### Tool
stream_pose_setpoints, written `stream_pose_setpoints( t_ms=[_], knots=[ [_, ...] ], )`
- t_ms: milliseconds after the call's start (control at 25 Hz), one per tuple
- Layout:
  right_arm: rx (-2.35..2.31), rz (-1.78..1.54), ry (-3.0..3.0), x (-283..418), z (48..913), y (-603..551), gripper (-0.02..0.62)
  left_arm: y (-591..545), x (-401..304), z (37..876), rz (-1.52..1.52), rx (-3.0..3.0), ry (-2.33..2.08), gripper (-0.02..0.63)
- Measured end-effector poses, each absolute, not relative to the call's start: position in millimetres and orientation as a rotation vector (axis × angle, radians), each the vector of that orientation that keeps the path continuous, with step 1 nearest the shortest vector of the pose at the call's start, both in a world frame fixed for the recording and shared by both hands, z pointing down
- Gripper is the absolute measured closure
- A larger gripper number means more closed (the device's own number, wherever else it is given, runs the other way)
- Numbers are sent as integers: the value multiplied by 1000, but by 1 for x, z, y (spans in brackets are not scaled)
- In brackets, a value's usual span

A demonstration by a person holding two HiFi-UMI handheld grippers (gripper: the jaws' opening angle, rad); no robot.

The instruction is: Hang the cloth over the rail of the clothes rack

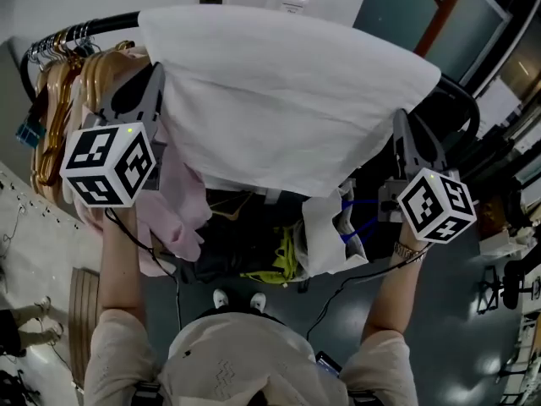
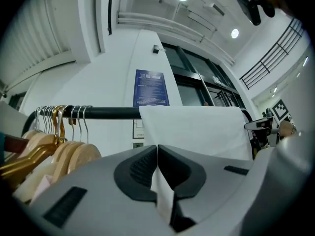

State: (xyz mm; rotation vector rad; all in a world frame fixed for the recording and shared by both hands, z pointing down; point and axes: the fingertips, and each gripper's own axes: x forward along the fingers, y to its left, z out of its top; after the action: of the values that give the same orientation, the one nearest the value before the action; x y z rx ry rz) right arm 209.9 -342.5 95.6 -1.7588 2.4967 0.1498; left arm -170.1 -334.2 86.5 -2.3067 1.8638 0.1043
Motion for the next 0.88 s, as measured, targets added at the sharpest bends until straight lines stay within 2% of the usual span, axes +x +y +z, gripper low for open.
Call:
stream_pose_setpoints(
  t_ms=[40, 560, 760, 880],
  knots=[
    [-1758, 157, 2497, 210, 95, -341, 566, -331, -169, 85, 104, -2296, 1860, 588],
    [-1662, 231, 2434, 212, 32, -334, 571, -321, -171, 32, 134, -2210, 1831, 586],
    [-1715, 262, 2341, 221, 29, -339, 566, -329, -168, 39, 58, -2116, 1886, 583],
    [-1755, 308, 2281, 229, 29, -335, 516, -328, -169, 45, 36, -2038, 1925, 551]
  ],
)
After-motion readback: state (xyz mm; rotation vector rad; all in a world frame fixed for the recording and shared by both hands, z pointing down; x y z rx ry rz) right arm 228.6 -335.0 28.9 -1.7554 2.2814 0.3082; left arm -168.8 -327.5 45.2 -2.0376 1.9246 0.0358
